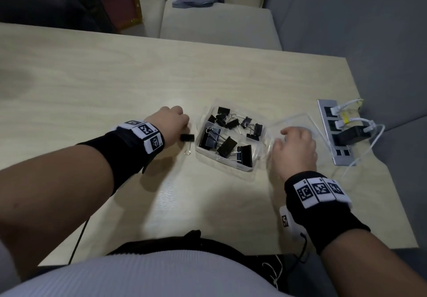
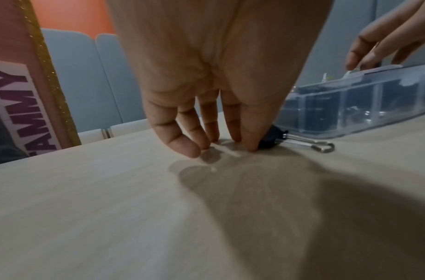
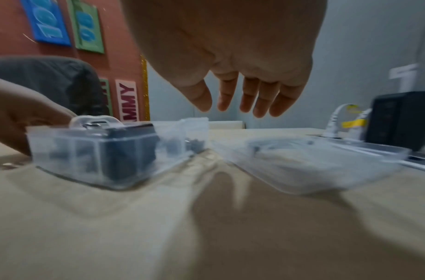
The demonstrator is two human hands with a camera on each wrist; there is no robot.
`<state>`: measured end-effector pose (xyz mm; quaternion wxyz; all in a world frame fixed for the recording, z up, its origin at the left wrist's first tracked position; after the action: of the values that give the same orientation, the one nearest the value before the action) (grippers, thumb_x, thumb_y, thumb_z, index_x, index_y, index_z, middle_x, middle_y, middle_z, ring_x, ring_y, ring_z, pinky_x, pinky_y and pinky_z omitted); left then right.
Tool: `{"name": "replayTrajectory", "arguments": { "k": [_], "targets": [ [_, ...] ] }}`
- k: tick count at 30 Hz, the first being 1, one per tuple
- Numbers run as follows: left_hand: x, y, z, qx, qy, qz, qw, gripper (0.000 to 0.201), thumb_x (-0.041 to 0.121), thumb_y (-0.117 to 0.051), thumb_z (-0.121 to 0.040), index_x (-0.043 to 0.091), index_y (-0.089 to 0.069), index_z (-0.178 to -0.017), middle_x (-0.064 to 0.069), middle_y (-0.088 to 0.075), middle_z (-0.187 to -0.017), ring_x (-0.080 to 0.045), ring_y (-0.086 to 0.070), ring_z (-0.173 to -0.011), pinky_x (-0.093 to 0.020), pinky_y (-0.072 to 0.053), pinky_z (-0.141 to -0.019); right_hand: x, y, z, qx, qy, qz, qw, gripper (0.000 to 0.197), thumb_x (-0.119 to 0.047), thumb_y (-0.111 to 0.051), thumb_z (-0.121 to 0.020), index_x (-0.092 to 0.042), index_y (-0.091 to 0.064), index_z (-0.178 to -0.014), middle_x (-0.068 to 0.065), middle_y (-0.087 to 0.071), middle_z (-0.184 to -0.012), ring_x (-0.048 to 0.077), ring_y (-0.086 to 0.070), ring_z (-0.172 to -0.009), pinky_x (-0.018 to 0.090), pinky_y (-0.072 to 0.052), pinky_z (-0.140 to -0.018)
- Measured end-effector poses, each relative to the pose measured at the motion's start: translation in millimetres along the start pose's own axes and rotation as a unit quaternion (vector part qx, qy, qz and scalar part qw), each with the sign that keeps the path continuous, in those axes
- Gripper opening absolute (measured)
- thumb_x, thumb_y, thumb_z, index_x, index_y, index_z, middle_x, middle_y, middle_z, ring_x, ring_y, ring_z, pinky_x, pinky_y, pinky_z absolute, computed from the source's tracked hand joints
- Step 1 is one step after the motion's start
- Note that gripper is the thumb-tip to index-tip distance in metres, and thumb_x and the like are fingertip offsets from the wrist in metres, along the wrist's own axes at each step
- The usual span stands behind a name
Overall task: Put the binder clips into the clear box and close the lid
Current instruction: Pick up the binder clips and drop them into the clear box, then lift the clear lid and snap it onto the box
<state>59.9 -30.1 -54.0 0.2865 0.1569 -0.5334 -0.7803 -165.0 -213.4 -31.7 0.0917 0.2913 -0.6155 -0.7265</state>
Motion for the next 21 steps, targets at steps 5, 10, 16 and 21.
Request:
{"name": "replayTrajectory", "arguments": {
  "k": [5, 10, 16, 21],
  "targets": [
    [9.9, 4.7, 7.8, -0.028, -0.005, 0.030, 0.999, 0.032, 0.021, -0.053, -0.086, 0.016, -0.053, -0.117, -0.010, -0.053, -0.114, -0.033, -0.058, -0.102, -0.041, -0.052, -0.082, 29.6, -10.7, -2.4, -0.057, -0.055, 0.050, 0.996, 0.045, -0.035, -0.050, -0.087, -0.017, -0.047, -0.128, 0.011, -0.041, -0.138, 0.033, -0.038, -0.124, 0.046, -0.033, -0.102],
    [18.8, -2.5, 20.8, -0.080, -0.033, 0.044, 0.995, 0.076, 0.038, -0.077, -0.065, 0.024, -0.042, -0.131, -0.004, -0.049, -0.122, -0.029, -0.055, -0.109, -0.039, -0.050, -0.088, 41.8, -19.4, 5.0, -0.080, -0.035, 0.085, 0.993, 0.056, -0.041, -0.055, -0.079, -0.021, -0.041, -0.130, 0.007, -0.039, -0.140, 0.031, -0.036, -0.126, 0.048, -0.035, -0.100],
    [19.9, -4.7, 20.2, -0.057, -0.030, 0.025, 0.998, 0.026, 0.023, -0.060, -0.082, 0.015, -0.061, -0.107, -0.008, -0.057, -0.106, -0.028, -0.060, -0.095, -0.033, -0.050, -0.075, 40.5, -14.9, 3.4, -0.064, -0.035, 0.108, 0.991, 0.052, -0.044, -0.063, -0.074, -0.021, -0.049, -0.118, 0.009, -0.045, -0.127, 0.033, -0.044, -0.112, 0.046, -0.040, -0.092],
    [13.1, -3.2, 16.3, -0.064, 0.000, -0.023, 0.998, 0.030, 0.028, -0.065, -0.079, 0.010, -0.055, -0.101, -0.006, -0.053, -0.089, -0.030, -0.059, -0.086, -0.037, -0.052, -0.070, 42.2, -12.1, 0.9, -0.087, -0.039, 0.112, 0.989, 0.059, -0.048, -0.064, -0.073, -0.022, -0.046, -0.123, 0.009, -0.042, -0.133, 0.035, -0.042, -0.113, 0.046, -0.045, -0.088]
  ]
}}
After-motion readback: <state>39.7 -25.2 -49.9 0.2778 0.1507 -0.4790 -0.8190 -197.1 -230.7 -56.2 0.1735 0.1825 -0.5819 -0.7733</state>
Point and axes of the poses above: each hand's wrist, its own z-axis away from the middle knuckle, its own y-axis out of the back of the hand, x = y × z, the point moved 1 cm from there along -z, towards the middle knuckle
